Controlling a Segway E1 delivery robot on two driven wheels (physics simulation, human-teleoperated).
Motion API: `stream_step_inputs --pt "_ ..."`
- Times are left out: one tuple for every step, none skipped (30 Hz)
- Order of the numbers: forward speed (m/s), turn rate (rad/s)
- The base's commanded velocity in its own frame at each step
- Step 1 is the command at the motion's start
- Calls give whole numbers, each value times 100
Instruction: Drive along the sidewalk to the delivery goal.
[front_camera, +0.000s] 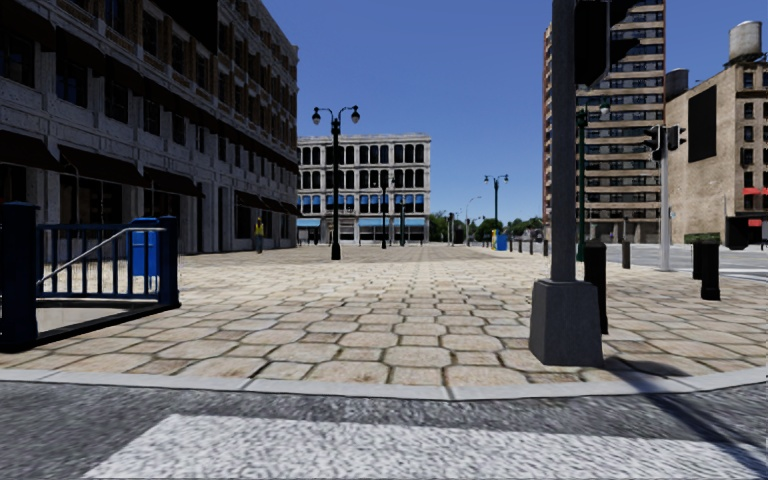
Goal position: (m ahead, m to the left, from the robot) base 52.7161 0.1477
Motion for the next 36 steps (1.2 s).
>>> stream_step_inputs --pt "200 0" --pt "200 0" --pt "200 -8" --pt "200 -11" --pt "191 -16" --pt "191 -16" --pt "169 -18" --pt "159 -19" --pt "149 -20" --pt "142 -21" --pt "142 -21" --pt "140 -22" --pt "140 -24" --pt "140 -33" --pt "140 -33" --pt "140 -37" --pt "140 -37" --pt "140 -38" --pt "140 -38" --pt "140 -38" --pt "140 -38" --pt "140 -38" --pt "140 -38" --pt "140 -38" --pt "140 -38" --pt "140 -38" --pt "140 -38" --pt "140 -38" --pt "140 -38" --pt "140 -38" --pt "140 -38" --pt "140 -38" --pt "140 -38" --pt "140 -32" --pt "140 -23" --pt "140 -9"
